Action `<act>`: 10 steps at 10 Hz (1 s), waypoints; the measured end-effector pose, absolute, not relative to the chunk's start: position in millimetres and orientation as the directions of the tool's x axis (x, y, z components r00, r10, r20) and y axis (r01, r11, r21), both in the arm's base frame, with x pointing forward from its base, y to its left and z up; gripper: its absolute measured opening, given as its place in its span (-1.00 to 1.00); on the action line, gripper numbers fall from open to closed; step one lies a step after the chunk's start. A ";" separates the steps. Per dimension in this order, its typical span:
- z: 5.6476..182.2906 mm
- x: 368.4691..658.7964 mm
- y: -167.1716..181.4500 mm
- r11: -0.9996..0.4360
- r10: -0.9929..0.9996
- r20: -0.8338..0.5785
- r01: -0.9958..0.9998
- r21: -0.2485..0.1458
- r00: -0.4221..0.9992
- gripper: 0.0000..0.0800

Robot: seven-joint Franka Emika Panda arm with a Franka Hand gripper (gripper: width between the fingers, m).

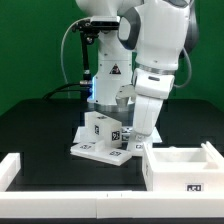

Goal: Assemble cabinet

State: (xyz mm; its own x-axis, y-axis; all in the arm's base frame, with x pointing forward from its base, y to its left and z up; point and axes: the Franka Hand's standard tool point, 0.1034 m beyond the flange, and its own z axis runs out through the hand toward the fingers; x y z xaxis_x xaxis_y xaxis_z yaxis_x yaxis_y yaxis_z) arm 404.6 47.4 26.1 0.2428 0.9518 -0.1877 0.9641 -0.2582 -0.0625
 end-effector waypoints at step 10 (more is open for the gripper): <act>57.3 411.7 85.5 -0.989 0.070 -0.078 0.079 0.122 0.994 -0.84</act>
Offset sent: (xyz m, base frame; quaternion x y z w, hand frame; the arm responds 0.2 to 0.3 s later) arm 0.0053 -0.0165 0.0021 0.0993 0.0107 0.1925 0.9762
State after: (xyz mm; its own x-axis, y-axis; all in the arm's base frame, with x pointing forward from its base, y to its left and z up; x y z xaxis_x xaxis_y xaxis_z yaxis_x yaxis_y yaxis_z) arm 411.7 85.5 57.3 0.9945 0.0697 -0.0783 0.0790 -0.9893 0.1224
